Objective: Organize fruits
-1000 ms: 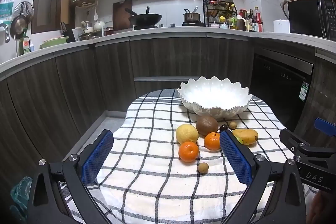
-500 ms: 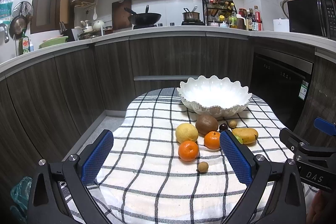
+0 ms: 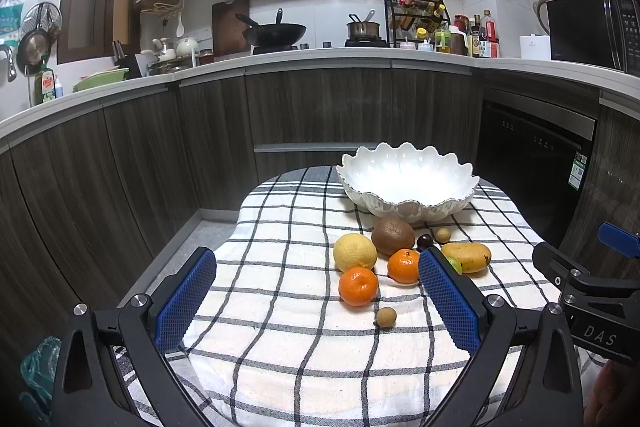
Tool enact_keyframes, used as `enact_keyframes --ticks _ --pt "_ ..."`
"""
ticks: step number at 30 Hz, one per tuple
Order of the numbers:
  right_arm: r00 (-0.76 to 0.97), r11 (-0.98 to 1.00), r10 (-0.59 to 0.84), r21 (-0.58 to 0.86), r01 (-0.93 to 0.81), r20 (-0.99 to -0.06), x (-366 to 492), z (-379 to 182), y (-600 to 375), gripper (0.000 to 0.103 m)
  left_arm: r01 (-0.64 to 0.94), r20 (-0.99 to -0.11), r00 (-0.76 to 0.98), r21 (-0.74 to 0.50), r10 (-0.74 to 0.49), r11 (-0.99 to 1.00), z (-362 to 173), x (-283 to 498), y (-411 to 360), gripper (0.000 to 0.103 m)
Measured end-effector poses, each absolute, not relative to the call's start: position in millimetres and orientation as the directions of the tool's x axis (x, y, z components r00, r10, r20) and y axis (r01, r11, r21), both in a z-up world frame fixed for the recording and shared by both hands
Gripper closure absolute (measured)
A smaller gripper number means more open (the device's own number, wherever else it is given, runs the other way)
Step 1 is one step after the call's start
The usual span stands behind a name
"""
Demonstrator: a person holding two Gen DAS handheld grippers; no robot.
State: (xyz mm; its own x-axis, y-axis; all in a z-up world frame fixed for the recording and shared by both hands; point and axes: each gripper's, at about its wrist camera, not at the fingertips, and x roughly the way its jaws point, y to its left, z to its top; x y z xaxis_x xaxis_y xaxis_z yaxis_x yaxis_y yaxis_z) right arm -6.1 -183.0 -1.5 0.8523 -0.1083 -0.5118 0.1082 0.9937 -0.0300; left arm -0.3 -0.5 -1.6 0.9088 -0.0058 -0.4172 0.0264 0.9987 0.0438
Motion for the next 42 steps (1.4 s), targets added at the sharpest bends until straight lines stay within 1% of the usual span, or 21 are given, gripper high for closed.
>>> enact_keyframes --ticks 42 --pt "0.853 0.994 -0.108 -0.029 0.108 -0.511 -6.3 -1.5 -183.3 0.000 0.032 -0.421 0.907 0.045 -0.010 0.998 -5.0 1.4 -3.9 0.000"
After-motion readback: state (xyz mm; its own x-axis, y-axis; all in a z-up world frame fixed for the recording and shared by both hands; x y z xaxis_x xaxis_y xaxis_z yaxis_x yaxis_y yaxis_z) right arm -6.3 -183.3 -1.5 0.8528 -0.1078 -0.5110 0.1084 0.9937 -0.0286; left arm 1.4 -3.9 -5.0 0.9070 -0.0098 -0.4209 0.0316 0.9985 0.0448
